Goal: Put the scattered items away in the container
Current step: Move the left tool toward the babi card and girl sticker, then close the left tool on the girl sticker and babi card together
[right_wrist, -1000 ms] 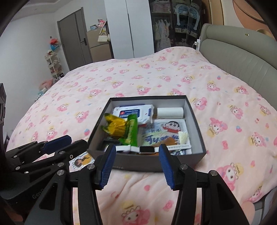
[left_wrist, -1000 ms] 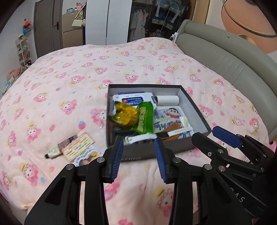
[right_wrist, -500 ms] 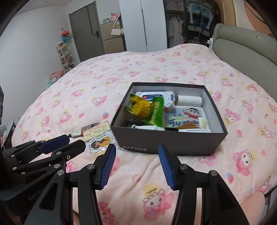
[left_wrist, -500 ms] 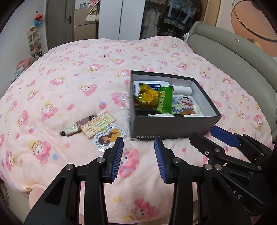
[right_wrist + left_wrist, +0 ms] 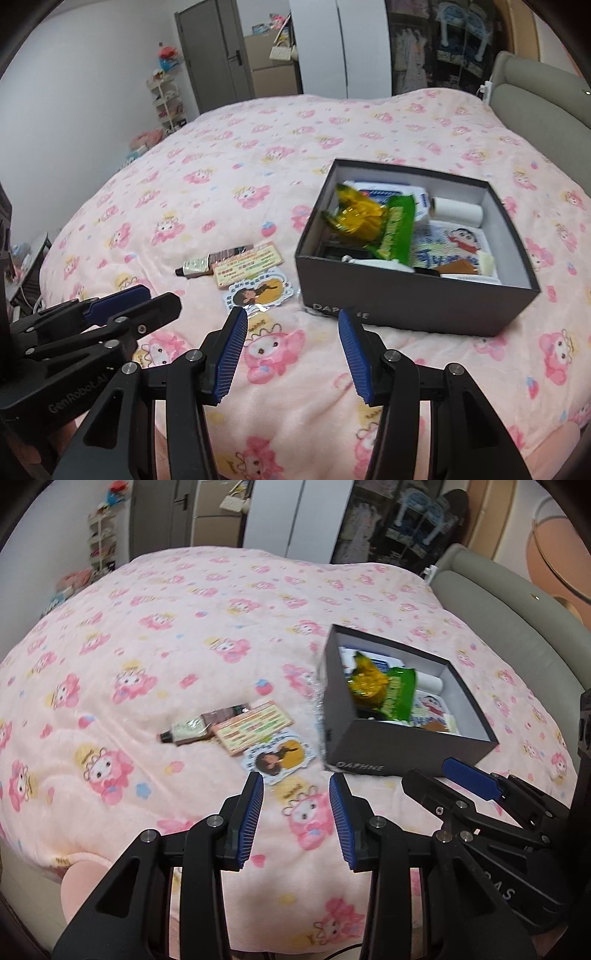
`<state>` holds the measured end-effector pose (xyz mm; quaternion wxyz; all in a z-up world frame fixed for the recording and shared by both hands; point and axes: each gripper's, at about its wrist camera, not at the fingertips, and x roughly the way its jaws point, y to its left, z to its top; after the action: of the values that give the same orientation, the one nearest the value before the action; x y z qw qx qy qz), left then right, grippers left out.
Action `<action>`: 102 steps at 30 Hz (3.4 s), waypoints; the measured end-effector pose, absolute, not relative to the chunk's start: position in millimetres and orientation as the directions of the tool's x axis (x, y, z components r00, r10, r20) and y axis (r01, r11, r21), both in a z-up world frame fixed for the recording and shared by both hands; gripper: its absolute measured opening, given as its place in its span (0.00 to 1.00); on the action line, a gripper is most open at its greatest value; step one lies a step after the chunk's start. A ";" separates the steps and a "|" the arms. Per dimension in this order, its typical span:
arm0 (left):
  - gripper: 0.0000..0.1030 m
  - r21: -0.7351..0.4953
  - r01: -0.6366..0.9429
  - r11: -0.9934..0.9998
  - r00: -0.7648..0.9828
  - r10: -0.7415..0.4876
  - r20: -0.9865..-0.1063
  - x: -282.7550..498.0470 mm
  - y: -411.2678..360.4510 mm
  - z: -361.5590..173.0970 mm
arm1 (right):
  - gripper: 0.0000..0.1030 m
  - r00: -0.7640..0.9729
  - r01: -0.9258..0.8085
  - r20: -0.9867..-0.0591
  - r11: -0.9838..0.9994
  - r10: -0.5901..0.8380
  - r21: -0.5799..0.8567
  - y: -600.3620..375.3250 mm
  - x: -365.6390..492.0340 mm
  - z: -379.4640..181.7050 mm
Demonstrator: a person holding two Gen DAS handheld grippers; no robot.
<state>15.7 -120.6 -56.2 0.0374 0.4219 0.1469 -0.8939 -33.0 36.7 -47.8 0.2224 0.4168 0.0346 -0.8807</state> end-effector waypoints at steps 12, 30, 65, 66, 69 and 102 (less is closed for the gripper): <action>0.36 -0.327 0.337 -0.883 -0.592 0.072 -0.803 -27.4 -189.4 -127.6 | 0.46 -0.435 0.428 -0.833 -0.892 -0.343 0.144 -5.6 -84.7 -116.9; 0.35 -0.571 0.379 -0.728 -0.544 0.324 -0.774 -86.6 -216.7 -208.9 | 0.46 -0.332 0.416 -0.877 -0.888 -0.347 0.194 -39.6 -133.2 -189.9; 0.04 -0.544 0.346 -0.765 -0.534 0.316 -0.784 -26.4 -228.4 -188.8 | 0.46 -0.332 0.436 -0.873 -0.879 -0.357 0.193 -32.2 -118.9 -168.8; 0.06 -0.540 0.363 -0.759 -0.530 0.308 -0.790 -24.0 -232.6 -191.9 | 0.46 -0.328 0.456 -0.872 -0.869 -0.364 0.191 -38.0 -118.5 -168.3; 0.12 -0.545 0.396 -0.739 -0.533 0.299 -0.792 -22.9 -241.3 -198.2 | 0.46 -0.325 0.491 -0.870 -0.852 -0.371 0.180 -54.4 -122.8 -170.0; 0.26 -0.431 0.404 -0.807 -0.519 0.186 -0.834 -23.7 -229.1 -195.5 | 0.38 -0.121 0.572 -0.858 -0.742 -0.499 0.350 -76.0 -98.8 -182.2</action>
<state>-23.7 -229.1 -195.5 0.0668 0.4858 0.3032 -0.8171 -98.8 -76.0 -182.2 0.3580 0.5579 0.0329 -0.7480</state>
